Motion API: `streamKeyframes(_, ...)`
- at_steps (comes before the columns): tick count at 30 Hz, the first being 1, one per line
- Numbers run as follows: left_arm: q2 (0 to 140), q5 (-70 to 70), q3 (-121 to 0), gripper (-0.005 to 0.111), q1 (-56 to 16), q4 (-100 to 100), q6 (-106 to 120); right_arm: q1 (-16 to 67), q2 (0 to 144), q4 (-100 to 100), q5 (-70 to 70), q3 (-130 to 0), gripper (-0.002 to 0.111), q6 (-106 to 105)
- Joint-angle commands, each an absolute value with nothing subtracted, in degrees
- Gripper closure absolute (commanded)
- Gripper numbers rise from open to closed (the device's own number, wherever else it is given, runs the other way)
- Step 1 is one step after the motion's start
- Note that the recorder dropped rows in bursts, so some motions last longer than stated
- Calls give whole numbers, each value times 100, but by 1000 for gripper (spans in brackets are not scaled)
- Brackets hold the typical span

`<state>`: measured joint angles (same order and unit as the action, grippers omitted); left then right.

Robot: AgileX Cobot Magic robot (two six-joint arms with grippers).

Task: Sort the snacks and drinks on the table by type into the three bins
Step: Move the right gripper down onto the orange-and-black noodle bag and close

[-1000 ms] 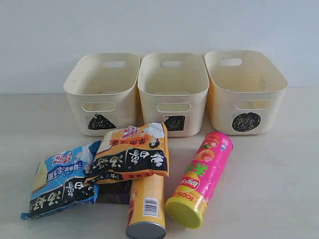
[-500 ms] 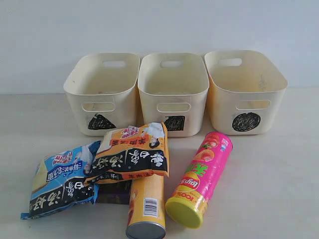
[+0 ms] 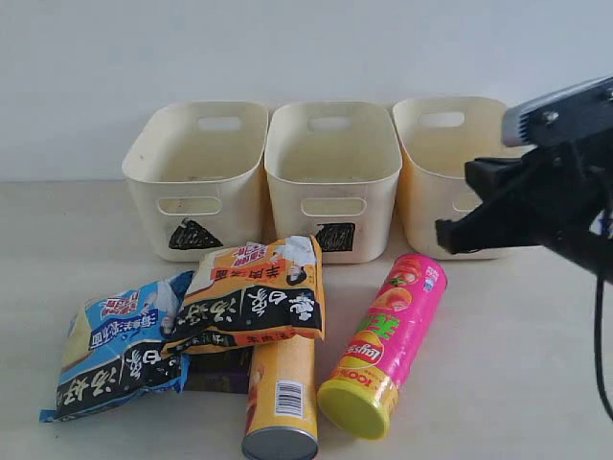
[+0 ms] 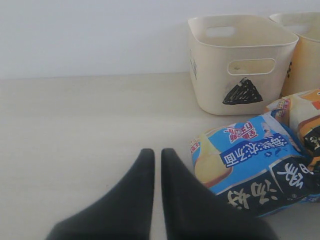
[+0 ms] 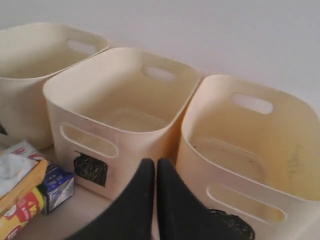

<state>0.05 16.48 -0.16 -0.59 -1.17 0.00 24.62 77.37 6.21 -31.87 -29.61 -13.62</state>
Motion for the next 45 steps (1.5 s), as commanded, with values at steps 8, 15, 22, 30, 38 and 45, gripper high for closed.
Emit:
streamKeyframes(8, 0, 1636, 0, 102, -61, -118, -42, 4175, 8069, 3103, -3193, -3210, 108, -5693)
streamKeyframes(15, 0, 1636, 0, 102, -61, -118, -42, 4197, 8069, 6367, -1335, -4191, 108, -8976)
streamKeyframes(22, 0, 1636, 0, 102, -61, -118, -42, 4468, 8069, 7769, -1035, -4274, 108, -11041)
streamKeyframes(30, 0, 1636, 0, 102, -61, -118, -42, 5566, 8293, 7741, -1303, -4316, 108, -11649)
streamKeyframes(38, 0, 1636, 0, 102, -61, -118, -42, 6319, 9216, 7676, -1823, -4648, 85, -12192)
streamKeyframes(45, 0, 1636, 0, 102, -61, -118, -42, 6651, 9744, 7429, -3038, -4735, 21, -12192)
